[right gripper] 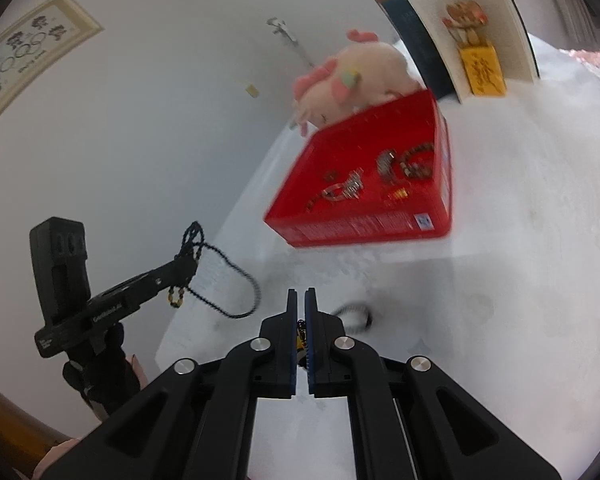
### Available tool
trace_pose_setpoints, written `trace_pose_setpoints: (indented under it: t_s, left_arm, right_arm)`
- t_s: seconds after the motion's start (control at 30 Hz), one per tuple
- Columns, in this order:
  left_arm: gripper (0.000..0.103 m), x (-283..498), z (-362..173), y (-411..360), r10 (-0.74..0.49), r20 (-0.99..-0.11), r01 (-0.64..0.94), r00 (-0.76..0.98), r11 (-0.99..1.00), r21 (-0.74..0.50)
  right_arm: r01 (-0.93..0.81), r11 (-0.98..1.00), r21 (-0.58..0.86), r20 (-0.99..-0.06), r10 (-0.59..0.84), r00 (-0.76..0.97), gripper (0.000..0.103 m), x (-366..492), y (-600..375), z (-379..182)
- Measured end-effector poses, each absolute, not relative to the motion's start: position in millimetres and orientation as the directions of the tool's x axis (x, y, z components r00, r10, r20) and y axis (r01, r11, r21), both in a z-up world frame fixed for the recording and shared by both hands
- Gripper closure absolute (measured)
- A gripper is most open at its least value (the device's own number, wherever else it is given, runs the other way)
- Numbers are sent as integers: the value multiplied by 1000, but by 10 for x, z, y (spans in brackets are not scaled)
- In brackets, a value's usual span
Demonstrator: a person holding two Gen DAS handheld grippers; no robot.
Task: Organize jewelry
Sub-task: 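Carry the necklace and cord into the red tin and release both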
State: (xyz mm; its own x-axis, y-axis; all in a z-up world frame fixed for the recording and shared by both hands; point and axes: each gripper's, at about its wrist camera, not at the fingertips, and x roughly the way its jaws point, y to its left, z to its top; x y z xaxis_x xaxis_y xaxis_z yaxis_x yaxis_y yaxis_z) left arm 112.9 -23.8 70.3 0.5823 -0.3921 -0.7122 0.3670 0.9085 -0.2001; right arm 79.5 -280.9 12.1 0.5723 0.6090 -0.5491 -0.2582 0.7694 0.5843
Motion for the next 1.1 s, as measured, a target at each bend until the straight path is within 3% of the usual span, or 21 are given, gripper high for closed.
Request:
trace_pose_setpoints:
  t_s: [0.6,1.1]
  left_arm:
    - [96,2101,1188,-429,-424,-661,361,619,901,-239]
    - [96,3225,338,-679,-342,-793,301,504,930,-210]
  right_arm:
    - [-328,790,518,-488,588,646,100,1827,-2738,1158]
    - [-188,867,461,-652,475,591,100,2969,-2607,294]
